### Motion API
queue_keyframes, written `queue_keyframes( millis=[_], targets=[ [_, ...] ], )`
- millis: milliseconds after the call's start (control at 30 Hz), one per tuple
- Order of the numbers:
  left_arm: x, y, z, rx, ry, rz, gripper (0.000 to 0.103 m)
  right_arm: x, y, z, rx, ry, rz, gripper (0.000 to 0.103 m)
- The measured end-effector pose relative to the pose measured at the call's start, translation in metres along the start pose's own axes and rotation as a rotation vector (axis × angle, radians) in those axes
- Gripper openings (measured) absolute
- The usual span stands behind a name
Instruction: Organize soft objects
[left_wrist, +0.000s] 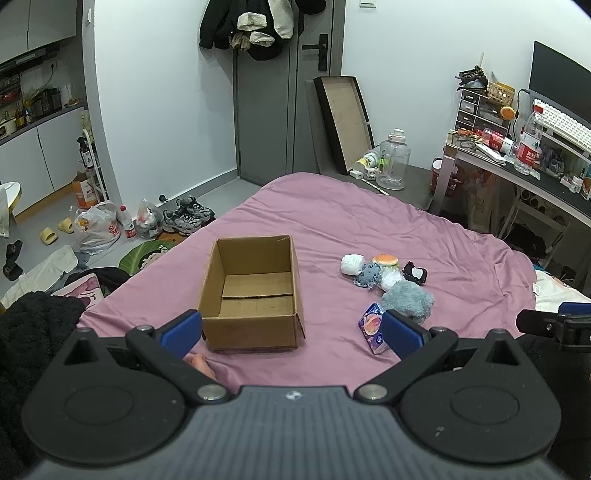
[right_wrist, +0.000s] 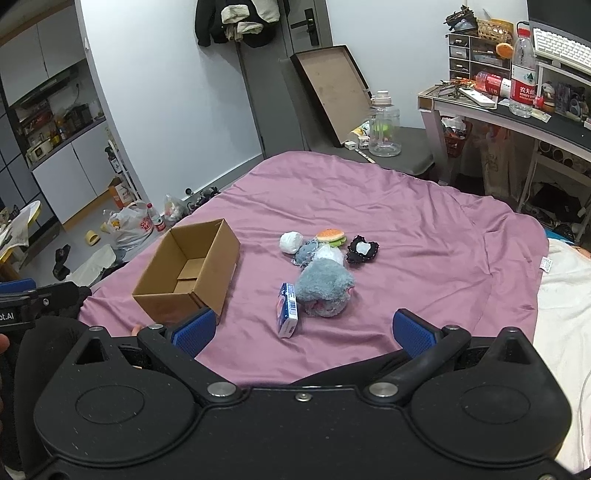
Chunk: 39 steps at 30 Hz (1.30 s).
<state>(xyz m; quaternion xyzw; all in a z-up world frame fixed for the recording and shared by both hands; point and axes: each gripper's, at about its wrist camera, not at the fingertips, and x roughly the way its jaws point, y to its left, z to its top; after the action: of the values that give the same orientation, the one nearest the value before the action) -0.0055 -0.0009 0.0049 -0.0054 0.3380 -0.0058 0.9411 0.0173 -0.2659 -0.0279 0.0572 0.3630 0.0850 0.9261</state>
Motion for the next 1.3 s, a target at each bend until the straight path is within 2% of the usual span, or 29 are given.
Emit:
queue_keyframes(
  millis=[467,967,1133,1267,1300],
  targets=[
    [0.012,-0.003,0.006,0.006,0.008,-0.007,0.102,0.010,0.000,0.003,-0.005,0.013,0.040,0.103],
    [0.057,-0.020,0.018,0.012,0.026,-0.057,0.102,0.041,-0.027,0.008,0.051,0.050,0.051,0.103],
    [0.075,-0.035,0.019,0.029,0.054,-0.089,0.101,0.054,-0.040,0.011,0.103,0.059,0.047,0.103],
    [0.092,-0.044,0.020,0.043,0.084,-0.109,0.100,0.067,-0.048,0.008,0.115,0.066,0.048,0.099],
    [0.096,-0.045,0.021,0.043,0.087,-0.111,0.100,0.071,-0.049,0.008,0.116,0.071,0.050,0.094]
  ],
)
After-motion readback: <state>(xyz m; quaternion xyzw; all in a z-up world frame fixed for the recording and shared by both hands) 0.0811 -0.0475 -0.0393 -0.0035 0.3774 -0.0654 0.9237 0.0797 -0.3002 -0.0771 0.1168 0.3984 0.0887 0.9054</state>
